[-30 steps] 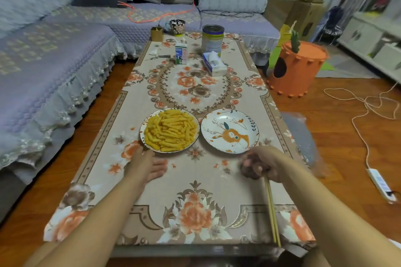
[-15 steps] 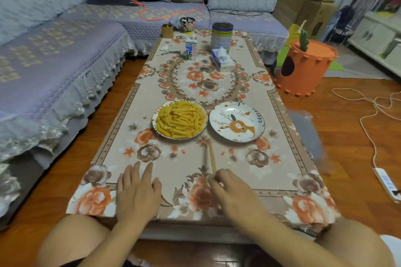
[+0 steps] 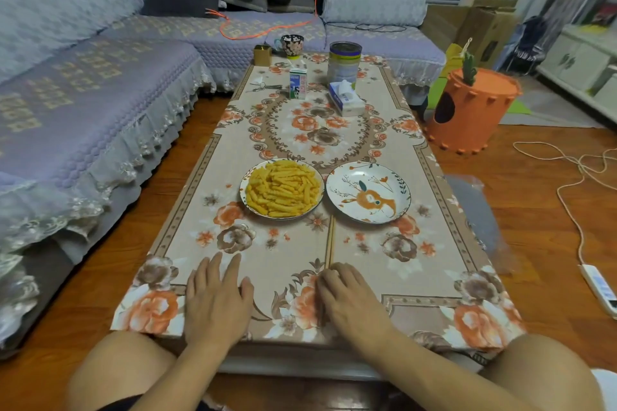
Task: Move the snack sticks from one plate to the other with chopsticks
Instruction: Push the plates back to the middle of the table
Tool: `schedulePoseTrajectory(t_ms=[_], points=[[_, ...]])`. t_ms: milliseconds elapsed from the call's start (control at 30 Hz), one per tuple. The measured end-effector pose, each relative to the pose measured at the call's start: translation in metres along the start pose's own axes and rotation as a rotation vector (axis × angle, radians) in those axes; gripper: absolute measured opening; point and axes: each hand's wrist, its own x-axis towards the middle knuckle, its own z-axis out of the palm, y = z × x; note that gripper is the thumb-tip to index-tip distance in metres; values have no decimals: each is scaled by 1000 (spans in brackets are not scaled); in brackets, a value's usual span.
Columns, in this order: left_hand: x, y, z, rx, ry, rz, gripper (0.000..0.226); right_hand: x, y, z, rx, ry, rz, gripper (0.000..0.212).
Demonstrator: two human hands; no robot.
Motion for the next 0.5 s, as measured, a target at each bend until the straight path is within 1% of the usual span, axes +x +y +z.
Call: schedulePoseTrajectory(t_ms=[100,233,267,400,500], points=[[0,1,0,-5,0,2,69,-5,1,0,35,30,-12,41],[0,1,0,-1,4,5,68,-12,1,0,125,11,28,59],[0,1,0,1,4,7,68,-14,1,0,136,-6,28,61],[-1,1,0,-1,7,7,66,-19,1,1,176,11,6,54],[-1,2,0,-1,5,8,61,-17,2,3,192,21,15,55]])
